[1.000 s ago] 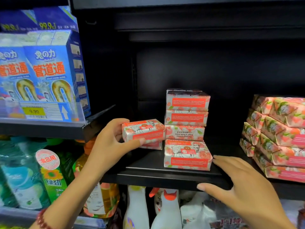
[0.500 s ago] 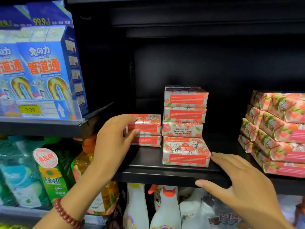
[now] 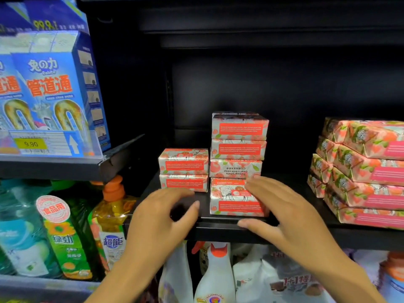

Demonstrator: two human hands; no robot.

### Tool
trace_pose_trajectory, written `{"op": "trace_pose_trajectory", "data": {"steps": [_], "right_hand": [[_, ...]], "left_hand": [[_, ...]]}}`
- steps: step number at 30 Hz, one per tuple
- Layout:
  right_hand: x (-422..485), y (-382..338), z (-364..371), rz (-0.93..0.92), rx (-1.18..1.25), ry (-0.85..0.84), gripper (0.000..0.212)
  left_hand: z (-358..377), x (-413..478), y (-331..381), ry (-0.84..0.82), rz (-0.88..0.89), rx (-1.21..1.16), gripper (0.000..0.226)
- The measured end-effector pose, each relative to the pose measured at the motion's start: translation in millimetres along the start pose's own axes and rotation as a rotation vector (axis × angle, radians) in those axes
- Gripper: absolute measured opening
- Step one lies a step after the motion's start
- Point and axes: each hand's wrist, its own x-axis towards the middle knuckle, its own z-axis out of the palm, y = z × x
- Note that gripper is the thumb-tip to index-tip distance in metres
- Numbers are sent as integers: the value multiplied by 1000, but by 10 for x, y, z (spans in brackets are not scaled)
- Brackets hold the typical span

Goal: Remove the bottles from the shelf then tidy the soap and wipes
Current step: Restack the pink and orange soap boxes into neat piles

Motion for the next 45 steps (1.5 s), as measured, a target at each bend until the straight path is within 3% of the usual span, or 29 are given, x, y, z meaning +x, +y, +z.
{"op": "trace_pose_trajectory", "data": {"steps": [5,8,12,15,20,23,26,30,35,38,40,43,45], "right_hand": [[9,-32,4,-82,84,41,65],[13,-12,-60,-18,179,52,68],[79,-33,-111,109,131,-170,87],[103,-60,-130,120,127,-194,76],[65,-179,-131,-61,32,101,67],[76,-271,-143,-127,128,182,62],[97,-313,-142,-160,157,189,64],[77,-290,-236,16,418,83,95],[103,-308,-289,13,519,40,70],[110,-335,-263,-66,475,185,47],[83,-321,-219,-106,414,288,37],[46,-309,-143,-198,252,407,33],[37,-317,-103,-244,214,431,28]], "left_hand": [[11,-40,-19,-95,11,134,31],[11,-38,-25,-108,19,140,33],[14,-42,-31,-111,10,148,34],[6,-36,-17,-112,20,150,38],[-76,56,140,-93,-179,-272,35],[-114,174,264,-263,-295,-649,41],[-136,221,287,-250,-305,-850,47],[-114,166,295,-81,-299,-820,43],[-77,104,323,-63,-212,-830,49],[-99,112,325,-65,-129,-846,49],[-136,133,312,-92,-96,-858,65],[-209,187,287,-172,-190,-939,91],[-244,205,285,-241,-195,-939,77]]}}
